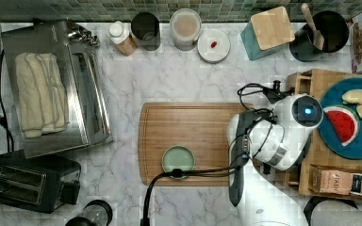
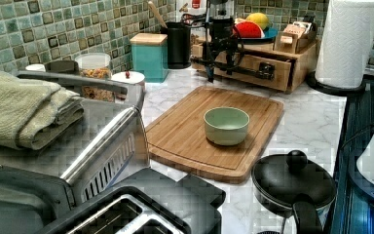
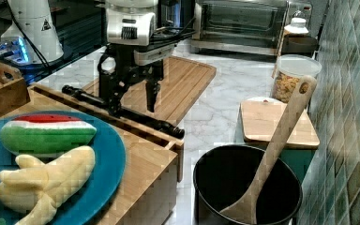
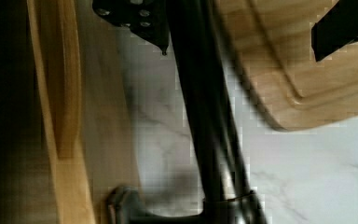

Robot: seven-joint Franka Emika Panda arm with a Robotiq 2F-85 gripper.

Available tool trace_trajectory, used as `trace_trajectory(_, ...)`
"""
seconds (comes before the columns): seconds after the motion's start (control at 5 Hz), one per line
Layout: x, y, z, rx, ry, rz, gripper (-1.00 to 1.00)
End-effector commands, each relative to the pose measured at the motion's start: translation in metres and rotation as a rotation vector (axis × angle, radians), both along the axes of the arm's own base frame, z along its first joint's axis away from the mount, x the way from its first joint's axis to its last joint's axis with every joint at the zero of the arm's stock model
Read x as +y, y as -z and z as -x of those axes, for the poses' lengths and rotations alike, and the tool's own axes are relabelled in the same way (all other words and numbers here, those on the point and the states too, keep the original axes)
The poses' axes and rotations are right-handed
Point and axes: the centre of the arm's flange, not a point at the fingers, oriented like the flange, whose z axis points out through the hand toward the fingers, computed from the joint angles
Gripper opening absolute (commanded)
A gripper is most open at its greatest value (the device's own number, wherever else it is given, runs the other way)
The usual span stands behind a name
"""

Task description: Open the drawer.

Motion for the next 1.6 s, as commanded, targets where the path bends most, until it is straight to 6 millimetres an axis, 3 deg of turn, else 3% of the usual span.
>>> trace_trajectory(0.2, 0.217, 0.016, -0.005, 0.071, -0.109, -0.074, 1.00)
trace_trajectory(1.0, 0.279, -0.019, -0.029, 0.055, -0.109, -0.193, 1.00)
trace_trajectory(1.4, 0.302, -0.044, -0.034, -0.001, -0.036, -0.203, 1.00)
trace_trajectory(1.6, 0.325, -0.059, -0.027, -0.087, -0.030, -0.150, 1.00)
